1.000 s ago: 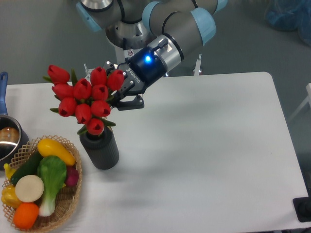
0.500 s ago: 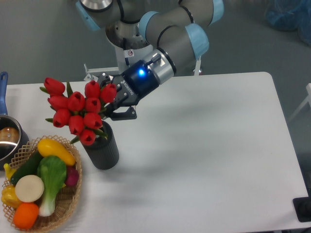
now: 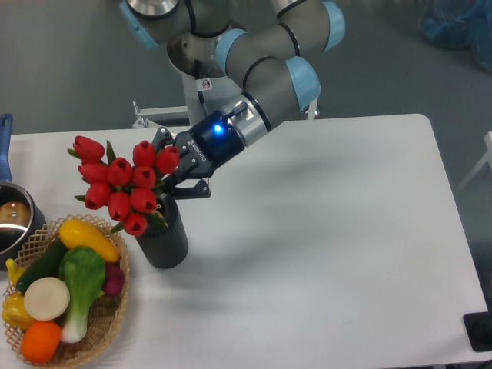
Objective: Insert the flowers into the vase
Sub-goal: 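Lower the tulip stems down into the black vase opening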
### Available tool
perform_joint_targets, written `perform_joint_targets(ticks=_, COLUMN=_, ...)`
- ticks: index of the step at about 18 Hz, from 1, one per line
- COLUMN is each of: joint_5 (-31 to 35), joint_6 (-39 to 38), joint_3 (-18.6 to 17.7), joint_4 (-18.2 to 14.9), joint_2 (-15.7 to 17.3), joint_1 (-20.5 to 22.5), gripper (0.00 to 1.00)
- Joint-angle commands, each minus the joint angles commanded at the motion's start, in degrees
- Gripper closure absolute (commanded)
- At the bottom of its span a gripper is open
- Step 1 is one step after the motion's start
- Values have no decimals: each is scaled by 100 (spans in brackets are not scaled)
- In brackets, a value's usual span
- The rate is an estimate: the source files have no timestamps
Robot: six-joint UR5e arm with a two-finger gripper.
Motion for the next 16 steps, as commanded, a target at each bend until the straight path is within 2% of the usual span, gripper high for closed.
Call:
perform_joint_targets(ticks=7, joint_5=0, joint_6=202, joint_3=18, joint_4=0, joint_2=-237, joint_1=-9, gripper=97)
perform_joint_targets(ticks=16, joint_5=9, joint_6=571, joint_3=-351, joint_4=-9, joint_2=-237, joint_1=-53, gripper=92)
